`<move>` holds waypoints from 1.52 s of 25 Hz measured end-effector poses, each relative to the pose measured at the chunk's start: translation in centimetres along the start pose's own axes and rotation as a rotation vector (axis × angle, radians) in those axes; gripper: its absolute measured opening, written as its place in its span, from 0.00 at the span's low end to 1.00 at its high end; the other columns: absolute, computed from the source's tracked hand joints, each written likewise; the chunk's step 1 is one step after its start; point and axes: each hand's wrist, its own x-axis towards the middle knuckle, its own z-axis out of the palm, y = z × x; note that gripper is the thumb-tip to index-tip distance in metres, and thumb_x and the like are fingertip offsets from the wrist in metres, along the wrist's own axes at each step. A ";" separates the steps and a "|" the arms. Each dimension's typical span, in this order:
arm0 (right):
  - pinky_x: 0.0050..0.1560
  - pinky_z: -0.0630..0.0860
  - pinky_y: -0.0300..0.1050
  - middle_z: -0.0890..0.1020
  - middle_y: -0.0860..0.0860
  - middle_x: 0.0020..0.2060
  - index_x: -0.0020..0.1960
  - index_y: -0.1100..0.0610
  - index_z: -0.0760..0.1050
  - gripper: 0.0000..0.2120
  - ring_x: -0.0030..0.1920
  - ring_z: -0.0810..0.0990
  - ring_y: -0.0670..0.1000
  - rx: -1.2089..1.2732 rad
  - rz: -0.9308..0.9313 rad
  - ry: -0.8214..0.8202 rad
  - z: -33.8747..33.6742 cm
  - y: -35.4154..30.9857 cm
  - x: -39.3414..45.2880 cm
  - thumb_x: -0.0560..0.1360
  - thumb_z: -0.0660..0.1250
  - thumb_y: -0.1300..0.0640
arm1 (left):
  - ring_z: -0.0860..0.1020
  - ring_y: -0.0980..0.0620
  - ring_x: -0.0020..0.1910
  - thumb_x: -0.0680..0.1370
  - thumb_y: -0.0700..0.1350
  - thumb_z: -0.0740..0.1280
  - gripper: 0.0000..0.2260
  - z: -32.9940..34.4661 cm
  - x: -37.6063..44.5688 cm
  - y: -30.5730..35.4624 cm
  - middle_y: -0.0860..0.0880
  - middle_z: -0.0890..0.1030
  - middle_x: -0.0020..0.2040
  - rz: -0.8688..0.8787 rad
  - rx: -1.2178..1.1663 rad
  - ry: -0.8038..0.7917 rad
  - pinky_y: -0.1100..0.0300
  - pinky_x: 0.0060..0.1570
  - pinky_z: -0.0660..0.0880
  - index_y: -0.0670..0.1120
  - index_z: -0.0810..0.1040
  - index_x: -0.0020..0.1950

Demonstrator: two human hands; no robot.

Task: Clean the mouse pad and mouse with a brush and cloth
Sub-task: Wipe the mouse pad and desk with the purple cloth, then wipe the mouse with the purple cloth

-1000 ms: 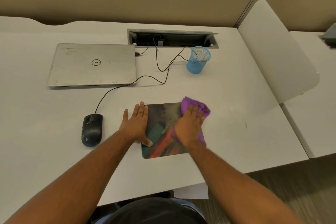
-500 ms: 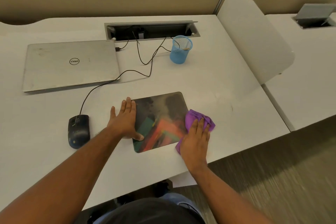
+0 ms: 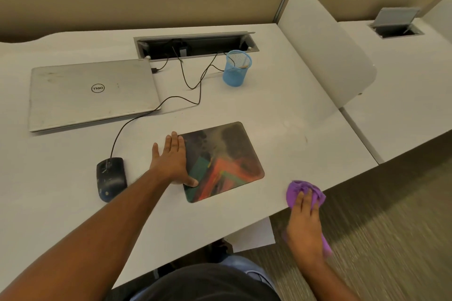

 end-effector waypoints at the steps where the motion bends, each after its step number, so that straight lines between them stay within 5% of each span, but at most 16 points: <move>1: 0.79 0.56 0.63 0.40 0.70 0.77 0.77 0.71 0.37 0.51 0.80 0.48 0.70 -0.008 0.031 -0.014 0.7 0.9 -0.8 0.77 0.70 0.48 | 0.32 0.42 0.78 0.65 0.70 0.74 0.66 -0.1 -0.1 -0.1 0.41 0.30 0.79 0.006 -0.001 0.004 0.37 0.74 0.36 0.42 0.30 0.78; 5: 0.75 0.67 0.59 0.54 0.63 0.81 0.82 0.62 0.48 0.53 0.77 0.62 0.66 0.338 0.249 -0.034 0.3 3.4 -2.6 0.70 0.78 0.52 | 0.32 0.41 0.78 0.66 0.70 0.73 0.64 0.0 -0.6 -0.4 0.41 0.31 0.79 0.044 -0.035 0.047 0.38 0.73 0.35 0.43 0.32 0.79; 9: 0.63 0.78 0.63 0.71 0.59 0.72 0.78 0.57 0.63 0.32 0.65 0.76 0.63 0.829 0.344 0.280 -4.4 2.0 -0.6 0.76 0.68 0.67 | 0.34 0.45 0.79 0.70 0.68 0.72 0.59 1.0 -2.1 -1.0 0.44 0.35 0.81 0.137 -0.165 0.165 0.41 0.74 0.36 0.46 0.33 0.80; 12: 0.61 0.78 0.56 0.74 0.50 0.66 0.74 0.51 0.66 0.28 0.62 0.76 0.54 1.174 0.212 0.399 -9.5 -1.8 1.3 0.78 0.66 0.69 | 0.33 0.49 0.78 0.72 0.68 0.69 0.54 1.4 -3.5 -2.3 0.48 0.35 0.81 0.145 -0.244 0.263 0.47 0.73 0.34 0.49 0.36 0.81; 18: 0.43 0.75 0.30 0.82 0.46 0.49 0.52 0.48 0.80 0.15 0.49 0.82 0.48 1.436 -0.239 0.127 -19.2 -14.3 2.0 0.81 0.60 0.65 | 0.28 0.54 0.75 0.67 0.73 0.70 0.56 2.6 -7.7 -9.4 0.53 0.31 0.79 -0.011 -0.338 0.439 0.49 0.71 0.32 0.54 0.39 0.81; 22: 0.41 0.74 0.47 0.80 0.47 0.40 0.45 0.51 0.78 0.11 0.39 0.77 0.50 1.153 -0.529 -0.027 -23.9 -22.5 1.7 0.77 0.56 0.52 | 0.29 0.51 0.76 0.61 0.75 0.71 0.61 4.5 -10.9 -15.2 0.51 0.32 0.80 -0.127 -0.407 0.413 0.46 0.74 0.34 0.52 0.42 0.82; 24: 0.46 0.78 0.51 0.79 0.49 0.48 0.55 0.51 0.77 0.11 0.45 0.79 0.52 0.903 -0.639 0.060 -25.4 -25.9 1.6 0.79 0.58 0.50 | 0.28 0.50 0.76 0.59 0.75 0.72 0.63 5.3 -11.5 -16.7 0.49 0.32 0.80 -0.141 -0.413 0.366 0.45 0.74 0.34 0.51 0.42 0.82; 29: 0.47 0.72 0.49 0.74 0.50 0.55 0.63 0.48 0.76 0.16 0.47 0.75 0.53 0.566 -0.904 0.112 -27.6 -32.1 2.1 0.76 0.60 0.54 | 0.26 0.53 0.75 0.60 0.72 0.75 0.62 6.0 -11.1 -17.5 0.51 0.32 0.80 -0.074 -0.477 0.381 0.43 0.76 0.35 0.54 0.42 0.81; 38: 0.50 0.77 0.52 0.75 0.50 0.57 0.66 0.50 0.76 0.19 0.52 0.76 0.54 0.285 -1.020 0.148 -26.8 -34.6 3.1 0.76 0.62 0.59 | 0.27 0.54 0.76 0.61 0.74 0.72 0.61 6.0 -10.1 -18.4 0.51 0.33 0.80 -0.031 -0.463 0.426 0.46 0.75 0.33 0.56 0.40 0.81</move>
